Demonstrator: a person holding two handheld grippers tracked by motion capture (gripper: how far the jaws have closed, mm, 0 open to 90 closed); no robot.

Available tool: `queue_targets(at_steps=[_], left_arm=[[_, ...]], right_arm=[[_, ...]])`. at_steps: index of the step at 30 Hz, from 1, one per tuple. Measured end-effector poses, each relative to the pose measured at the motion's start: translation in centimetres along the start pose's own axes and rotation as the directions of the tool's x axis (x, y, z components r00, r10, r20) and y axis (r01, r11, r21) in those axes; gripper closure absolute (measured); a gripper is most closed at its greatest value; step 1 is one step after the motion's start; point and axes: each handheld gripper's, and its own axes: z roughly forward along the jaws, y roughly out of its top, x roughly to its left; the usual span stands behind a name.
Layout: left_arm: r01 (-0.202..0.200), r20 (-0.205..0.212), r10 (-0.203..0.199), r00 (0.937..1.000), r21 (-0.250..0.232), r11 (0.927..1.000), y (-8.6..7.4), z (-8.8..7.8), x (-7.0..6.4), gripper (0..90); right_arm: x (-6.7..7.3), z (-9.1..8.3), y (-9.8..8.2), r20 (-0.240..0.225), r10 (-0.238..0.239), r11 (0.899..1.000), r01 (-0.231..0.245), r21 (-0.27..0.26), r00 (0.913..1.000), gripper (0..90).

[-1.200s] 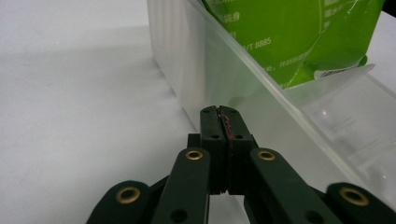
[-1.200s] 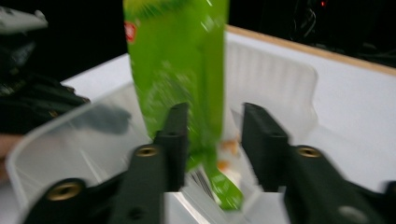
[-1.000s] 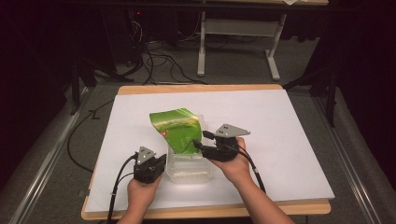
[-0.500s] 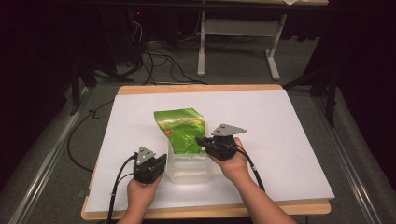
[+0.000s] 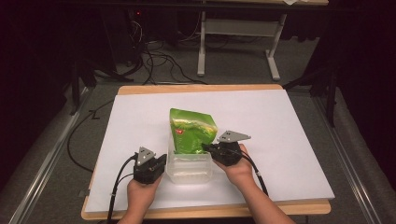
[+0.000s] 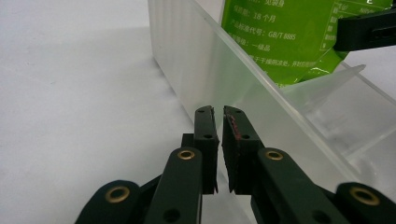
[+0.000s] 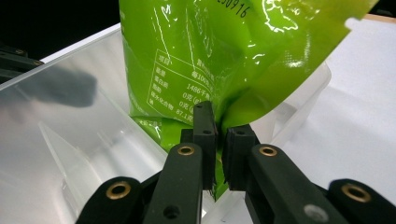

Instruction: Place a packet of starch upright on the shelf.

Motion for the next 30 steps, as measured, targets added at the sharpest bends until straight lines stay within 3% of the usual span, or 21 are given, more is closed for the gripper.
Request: queue_targets(at_steps=[6,10,11,15,19,25,30], left_arm=[[-0.01,-0.002,0.01,0.9999,0.001,0.9999,0.0,0.0,0.0,84.6],[-0.018,-0.005,0.018,0.9998,0.002,0.9998,0.0,0.0,0.0,84.7],[-0.021,-0.009,0.021,0.9997,0.001,0.9998,0.1,0.0,-0.1,84.8],[-0.041,-0.019,0.041,0.999,0.003,0.9992,0.1,-0.1,-0.1,84.7],[-0.053,-0.036,0.052,0.998,-0.016,0.9985,0.7,-0.8,0.4,84.7],[-0.044,-0.062,0.042,0.9972,-0.023,0.9988,1.5,-2.5,2.0,79.3],[-0.046,-0.099,0.041,0.9943,-0.044,0.998,2.0,-4.8,3.6,63.7]], right_arm=[[-0.1,0.0,0.1,-0.008,0.013,1.0,-0.013,0.003,0.9999,84.3],[-0.1,-0.2,0.3,0.01,-0.001,1.0,0.001,0.006,0.9999,75.4],[-0.1,-0.5,0.4,0.005,0.0,1.0,0.0,-0.001,1.0,65.9],[0.0,-1.2,0.9,-0.005,0.004,1.0,-0.004,-0.027,1.0,46.7],[-0.1,-2.5,1.0,0.018,-0.014,0.999,0.015,-0.05,0.9997,39.6],[-1.1,-4.8,0.6,0.061,-0.015,0.997,0.02,-0.073,0.998,38.6],[-2.3,-6.7,-0.4,0.09,-0.021,0.995,0.03,-0.091,0.9957,41.4]])
